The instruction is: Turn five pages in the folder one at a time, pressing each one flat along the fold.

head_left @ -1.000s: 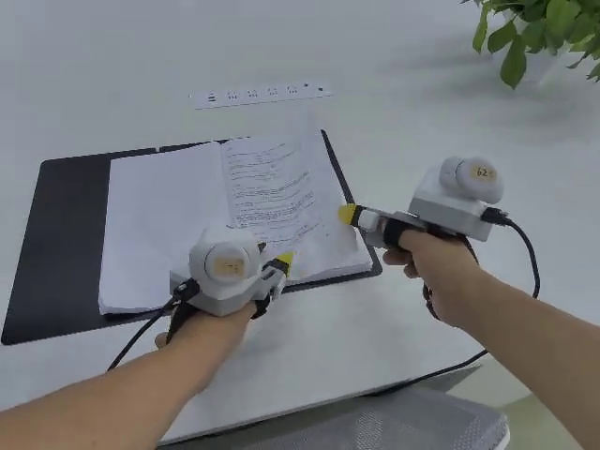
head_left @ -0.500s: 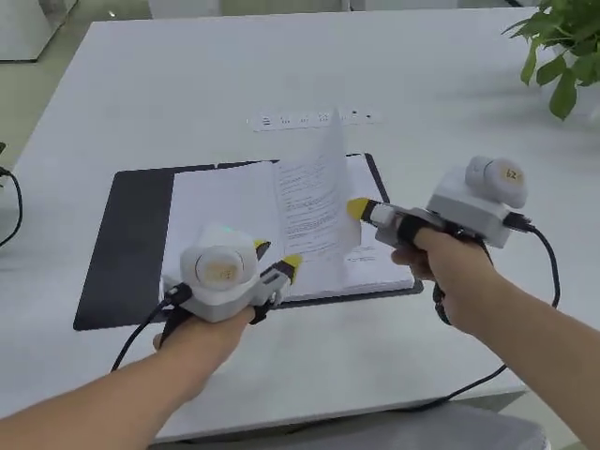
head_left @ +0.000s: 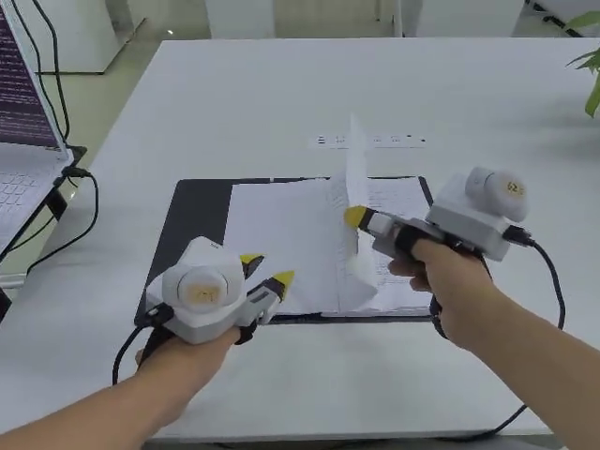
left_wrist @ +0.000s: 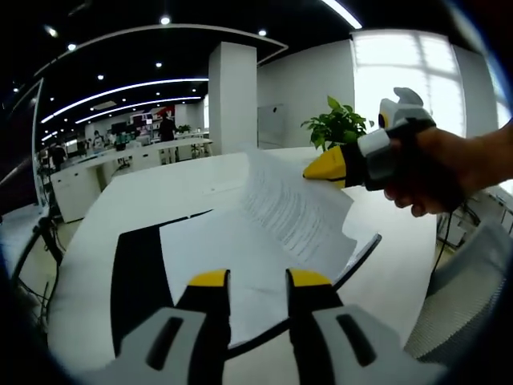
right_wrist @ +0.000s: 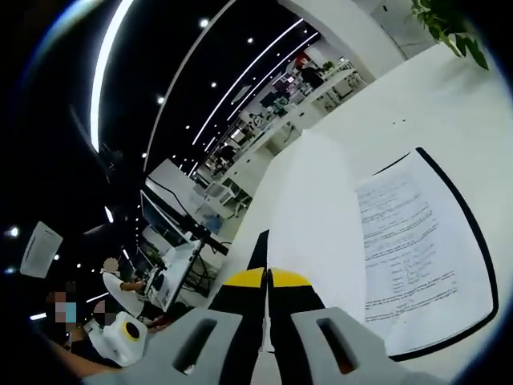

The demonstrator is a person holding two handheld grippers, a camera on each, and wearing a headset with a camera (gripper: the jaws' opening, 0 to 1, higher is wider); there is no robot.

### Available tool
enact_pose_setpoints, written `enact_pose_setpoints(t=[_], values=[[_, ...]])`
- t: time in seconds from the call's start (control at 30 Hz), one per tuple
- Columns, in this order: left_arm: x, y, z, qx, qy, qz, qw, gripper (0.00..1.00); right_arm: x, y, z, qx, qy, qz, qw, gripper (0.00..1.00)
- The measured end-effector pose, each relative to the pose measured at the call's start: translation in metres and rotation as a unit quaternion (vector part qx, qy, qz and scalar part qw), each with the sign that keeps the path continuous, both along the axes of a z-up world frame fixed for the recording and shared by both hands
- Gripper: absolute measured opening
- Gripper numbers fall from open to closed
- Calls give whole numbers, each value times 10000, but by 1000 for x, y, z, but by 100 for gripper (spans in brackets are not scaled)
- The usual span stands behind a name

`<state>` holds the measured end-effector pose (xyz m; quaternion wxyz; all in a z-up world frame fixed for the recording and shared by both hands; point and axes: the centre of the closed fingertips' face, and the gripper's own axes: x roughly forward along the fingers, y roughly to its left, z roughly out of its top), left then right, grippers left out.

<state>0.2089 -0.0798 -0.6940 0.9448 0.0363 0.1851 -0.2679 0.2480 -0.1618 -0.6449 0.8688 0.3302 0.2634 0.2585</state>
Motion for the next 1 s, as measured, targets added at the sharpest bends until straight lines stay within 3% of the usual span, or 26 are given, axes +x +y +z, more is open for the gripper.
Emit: enact_pose_setpoints(t=[0.27, 0.5, 0.87, 1.0], values=[[-6, 34, 3, 8, -32, 268, 9996, 25, 1, 35, -3, 3, 54, 223, 9997, 0], [-7, 51, 13, -89, -128, 478, 9987, 25, -2, 64, -11, -56, 162, 415, 9990, 0], [-8, 68, 14, -203, -116, 713, 9972, 25, 9, 100, -50, -206, 526, 654, 9963, 0], [-8, 76, 11, -208, -73, 793, 9966, 25, 6, 112, -63, -273, 685, 723, 9947, 0]])
